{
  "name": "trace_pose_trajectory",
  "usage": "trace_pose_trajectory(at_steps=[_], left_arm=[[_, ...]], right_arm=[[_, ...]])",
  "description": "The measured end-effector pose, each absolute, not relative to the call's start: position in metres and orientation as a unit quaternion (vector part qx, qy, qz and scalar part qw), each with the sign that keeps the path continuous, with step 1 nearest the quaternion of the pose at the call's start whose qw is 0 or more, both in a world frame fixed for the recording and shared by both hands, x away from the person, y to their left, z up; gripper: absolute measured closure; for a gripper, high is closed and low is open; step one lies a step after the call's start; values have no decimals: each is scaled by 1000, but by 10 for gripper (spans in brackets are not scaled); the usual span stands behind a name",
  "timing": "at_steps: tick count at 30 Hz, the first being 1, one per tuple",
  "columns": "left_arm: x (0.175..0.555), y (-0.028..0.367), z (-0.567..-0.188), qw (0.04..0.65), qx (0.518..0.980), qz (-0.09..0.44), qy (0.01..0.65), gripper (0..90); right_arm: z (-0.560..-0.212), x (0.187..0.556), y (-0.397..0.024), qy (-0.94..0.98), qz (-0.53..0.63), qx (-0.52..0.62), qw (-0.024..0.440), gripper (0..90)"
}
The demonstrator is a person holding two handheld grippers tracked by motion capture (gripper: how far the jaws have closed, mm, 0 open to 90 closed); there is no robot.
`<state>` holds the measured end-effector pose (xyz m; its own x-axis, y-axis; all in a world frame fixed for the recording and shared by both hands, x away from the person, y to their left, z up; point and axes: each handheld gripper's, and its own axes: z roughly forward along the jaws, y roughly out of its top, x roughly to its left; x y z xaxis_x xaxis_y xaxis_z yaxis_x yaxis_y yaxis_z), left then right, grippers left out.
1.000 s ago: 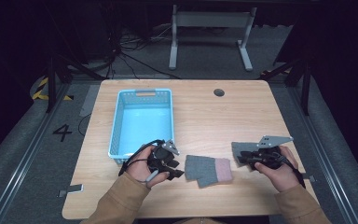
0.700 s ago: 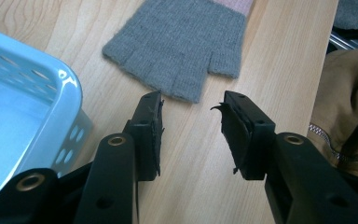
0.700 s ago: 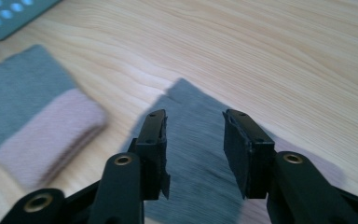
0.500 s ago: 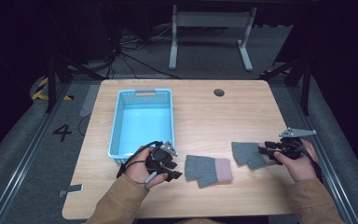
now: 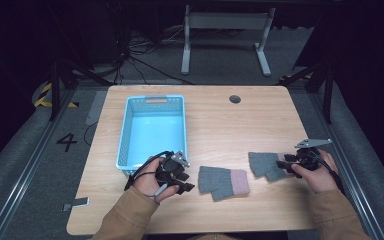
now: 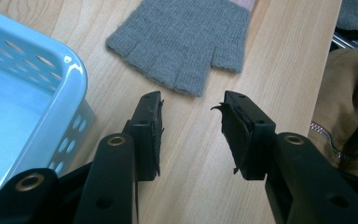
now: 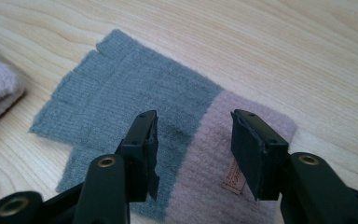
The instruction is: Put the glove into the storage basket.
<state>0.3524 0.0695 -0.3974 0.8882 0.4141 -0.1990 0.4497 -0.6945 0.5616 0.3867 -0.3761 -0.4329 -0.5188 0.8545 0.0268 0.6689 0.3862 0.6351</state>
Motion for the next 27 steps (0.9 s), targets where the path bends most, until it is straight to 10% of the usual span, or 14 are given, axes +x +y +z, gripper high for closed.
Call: trace_pose_trajectory(at_steps=[27], left_arm=[[351,68,-399,311,921,-30,233,591]], right_arm=[[-438,388,-361,821,248,481,180,805]])
